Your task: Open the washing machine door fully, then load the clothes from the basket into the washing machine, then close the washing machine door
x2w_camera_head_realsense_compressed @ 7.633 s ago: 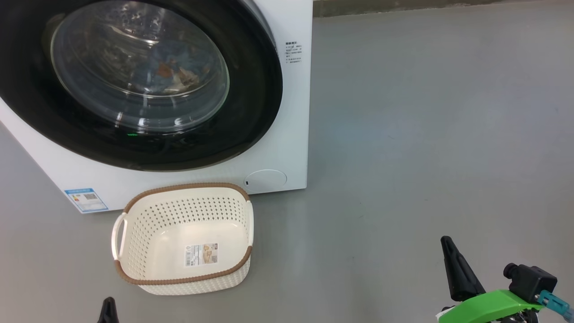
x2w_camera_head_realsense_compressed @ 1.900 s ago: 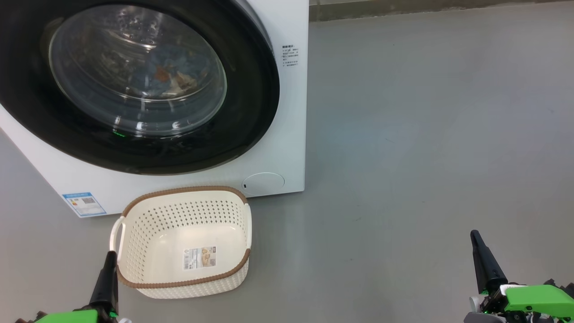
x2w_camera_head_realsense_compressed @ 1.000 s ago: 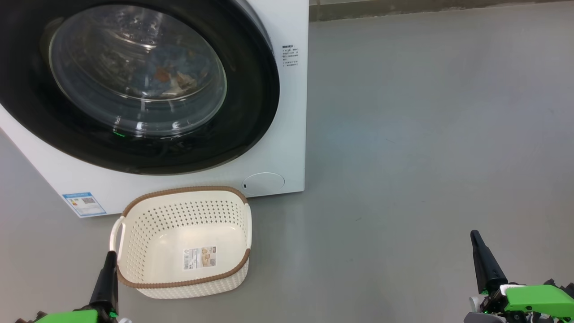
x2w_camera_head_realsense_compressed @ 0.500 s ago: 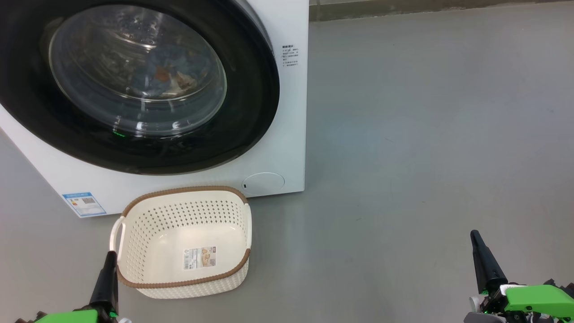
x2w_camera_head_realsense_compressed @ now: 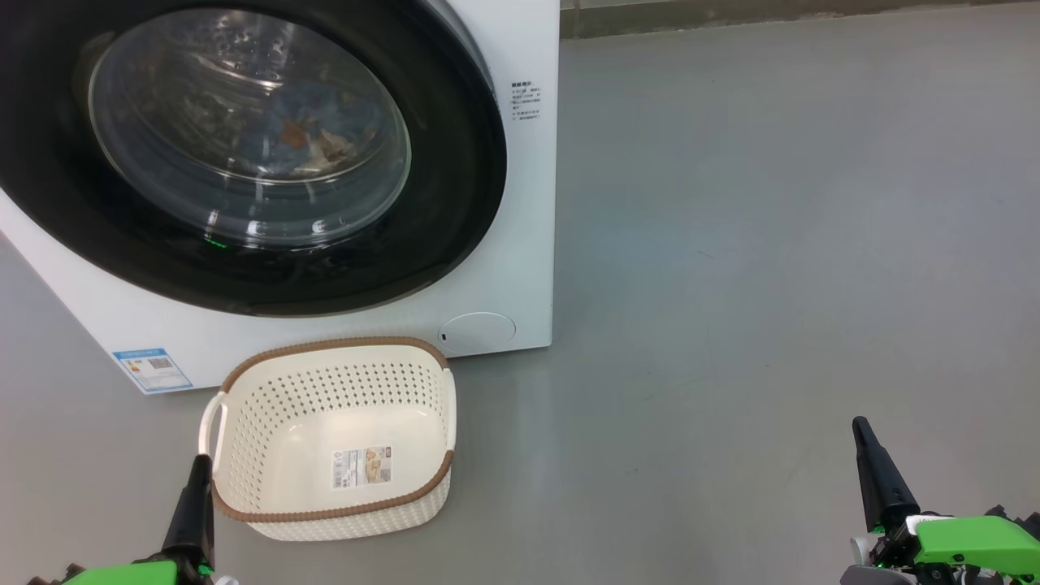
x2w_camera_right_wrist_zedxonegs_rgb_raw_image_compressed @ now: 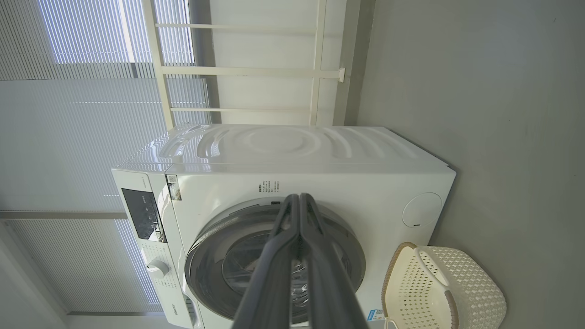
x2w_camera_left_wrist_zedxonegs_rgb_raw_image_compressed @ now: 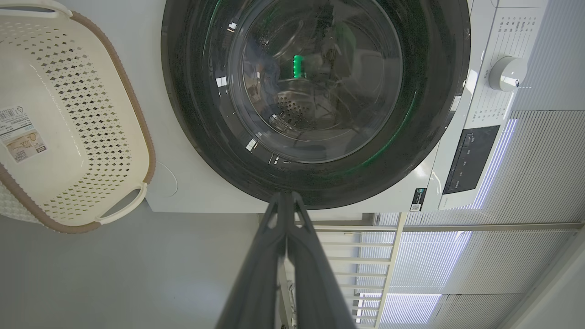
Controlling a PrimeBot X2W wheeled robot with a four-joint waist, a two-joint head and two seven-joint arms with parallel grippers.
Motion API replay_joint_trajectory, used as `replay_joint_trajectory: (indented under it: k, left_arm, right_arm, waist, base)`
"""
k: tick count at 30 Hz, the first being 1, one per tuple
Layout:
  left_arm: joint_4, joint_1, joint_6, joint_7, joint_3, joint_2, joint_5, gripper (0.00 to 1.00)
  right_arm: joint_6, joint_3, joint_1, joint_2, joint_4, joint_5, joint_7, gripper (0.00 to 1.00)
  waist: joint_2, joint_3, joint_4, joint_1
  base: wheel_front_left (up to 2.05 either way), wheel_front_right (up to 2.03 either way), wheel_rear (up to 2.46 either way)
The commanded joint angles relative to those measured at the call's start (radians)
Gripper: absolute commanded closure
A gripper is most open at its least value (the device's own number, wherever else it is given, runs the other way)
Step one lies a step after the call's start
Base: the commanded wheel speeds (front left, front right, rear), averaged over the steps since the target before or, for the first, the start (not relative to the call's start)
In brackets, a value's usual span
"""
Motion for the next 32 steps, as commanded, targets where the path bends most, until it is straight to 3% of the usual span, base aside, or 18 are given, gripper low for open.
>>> replay_joint_trajectory:
  k: [1, 32]
  left_arm:
    - [-0.018, -0.039, -0.011, 0.001, 0.031, 0.020, -0.004, 1.00]
    - [-0.018, -0.039, -0.011, 0.001, 0.031, 0.020, -0.004, 1.00]
  right_arm:
    - [-0.001, 0.023, -0.041, -0.003, -0.024, 0.004, 0.008, 1.00]
    - [-0.001, 0.023, -0.041, -0.003, -0.024, 0.004, 0.008, 1.00]
  waist:
    - [0.0000, 0.000, 0.000, 0.0000]
    - [0.0000, 0.000, 0.000, 0.0000]
  base:
    - [0.00, 0.00, 0.00]
    - [0.00, 0.00, 0.00]
